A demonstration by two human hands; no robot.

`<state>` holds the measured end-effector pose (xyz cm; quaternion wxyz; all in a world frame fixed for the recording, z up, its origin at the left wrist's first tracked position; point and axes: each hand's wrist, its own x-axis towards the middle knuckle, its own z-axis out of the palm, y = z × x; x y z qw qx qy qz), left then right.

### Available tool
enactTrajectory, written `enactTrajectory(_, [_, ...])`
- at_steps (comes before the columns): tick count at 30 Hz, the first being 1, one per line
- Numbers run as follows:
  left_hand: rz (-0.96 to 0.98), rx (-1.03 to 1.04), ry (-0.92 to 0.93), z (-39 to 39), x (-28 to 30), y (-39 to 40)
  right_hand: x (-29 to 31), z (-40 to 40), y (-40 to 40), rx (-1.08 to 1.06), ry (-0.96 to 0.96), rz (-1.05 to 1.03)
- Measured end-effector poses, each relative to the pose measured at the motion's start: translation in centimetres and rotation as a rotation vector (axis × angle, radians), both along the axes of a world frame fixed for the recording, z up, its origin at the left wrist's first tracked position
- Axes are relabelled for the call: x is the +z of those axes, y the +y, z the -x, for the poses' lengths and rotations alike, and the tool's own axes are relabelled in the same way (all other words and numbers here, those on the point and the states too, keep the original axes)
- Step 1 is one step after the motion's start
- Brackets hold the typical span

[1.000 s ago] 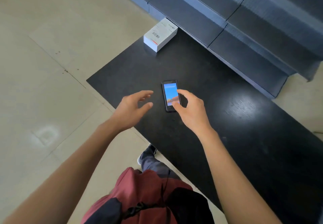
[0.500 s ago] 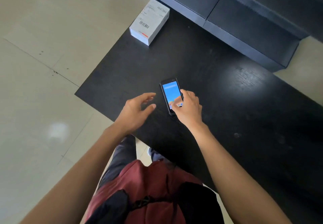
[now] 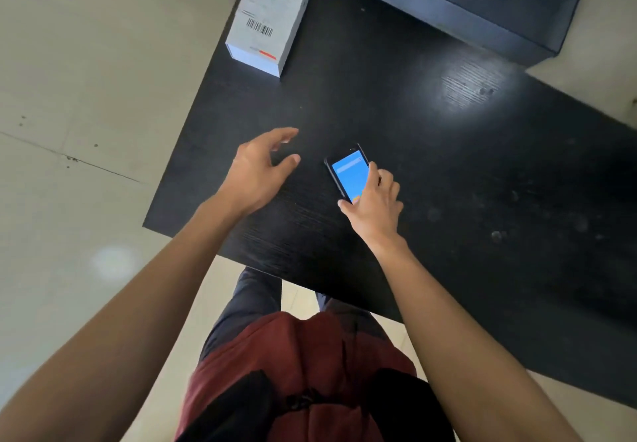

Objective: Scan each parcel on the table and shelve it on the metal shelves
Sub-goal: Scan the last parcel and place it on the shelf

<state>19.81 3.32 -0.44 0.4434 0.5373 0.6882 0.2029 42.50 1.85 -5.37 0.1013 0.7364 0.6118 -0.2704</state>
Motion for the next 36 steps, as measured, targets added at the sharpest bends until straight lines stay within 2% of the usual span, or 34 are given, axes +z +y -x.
enactTrajectory(6, [-0.117,-0.016,0.062,2.8,-0.9,5.1,-0.6,0.4,0.8,-0.042,-0.057,0.049])
enactTrajectory(16, [-0.229,-0.040,0.275,6.4,-2.2,11.0,0.1,3.5,2.3,-0.342,0.100,0.029])
enactTrajectory(25, [-0.068,-0.156,0.357,8.8,-5.3,13.5,2.7,6.7,5.7,-0.294,0.219,-0.064])
enactTrajectory(31, [-0.124,-0.279,0.518,8.5,-5.7,11.6,5.0,8.4,7.1,-0.297,0.306,-0.095])
enactTrajectory(36, [-0.106,-0.245,0.463,7.6,-5.3,10.1,7.0,9.9,7.7,-0.304,0.351,-0.091])
